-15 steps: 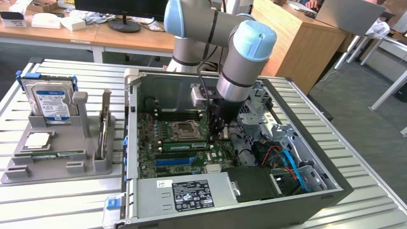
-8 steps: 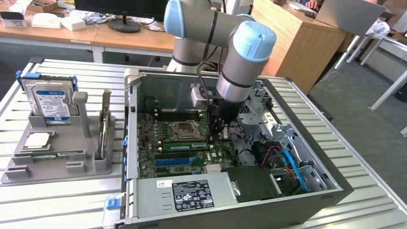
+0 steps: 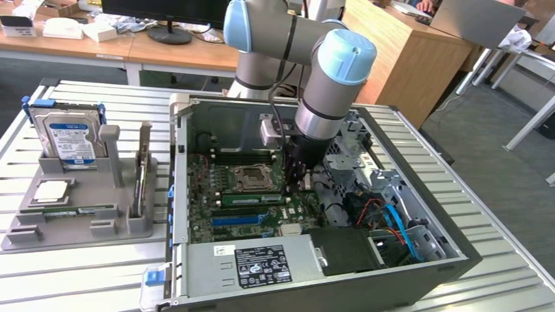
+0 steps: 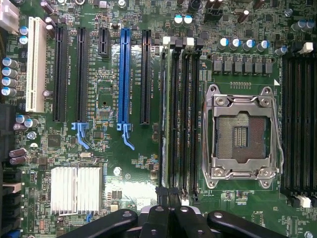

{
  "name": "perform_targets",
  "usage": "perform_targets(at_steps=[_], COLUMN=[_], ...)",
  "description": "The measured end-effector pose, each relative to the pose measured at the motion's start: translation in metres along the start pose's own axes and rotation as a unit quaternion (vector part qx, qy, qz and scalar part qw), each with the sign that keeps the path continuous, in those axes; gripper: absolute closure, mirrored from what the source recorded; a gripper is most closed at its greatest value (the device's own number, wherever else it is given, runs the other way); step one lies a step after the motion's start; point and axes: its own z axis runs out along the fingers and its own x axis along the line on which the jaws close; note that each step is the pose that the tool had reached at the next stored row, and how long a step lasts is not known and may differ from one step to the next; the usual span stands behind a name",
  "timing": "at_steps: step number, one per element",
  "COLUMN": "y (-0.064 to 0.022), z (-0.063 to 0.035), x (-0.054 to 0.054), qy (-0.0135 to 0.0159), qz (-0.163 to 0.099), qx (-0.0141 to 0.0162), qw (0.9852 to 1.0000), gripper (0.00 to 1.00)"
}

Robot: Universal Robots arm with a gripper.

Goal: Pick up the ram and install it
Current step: 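Press down the ram until it locks into place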

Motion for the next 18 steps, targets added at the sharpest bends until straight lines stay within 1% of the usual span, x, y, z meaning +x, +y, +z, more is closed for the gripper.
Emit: perform_targets(at_steps=[18], y=[-0.0001], z=[0.0019], x=[0.0001], qy=[0.0], qz=[0.0], qx=[0.0001], qw=[1.0], gripper=[0.9])
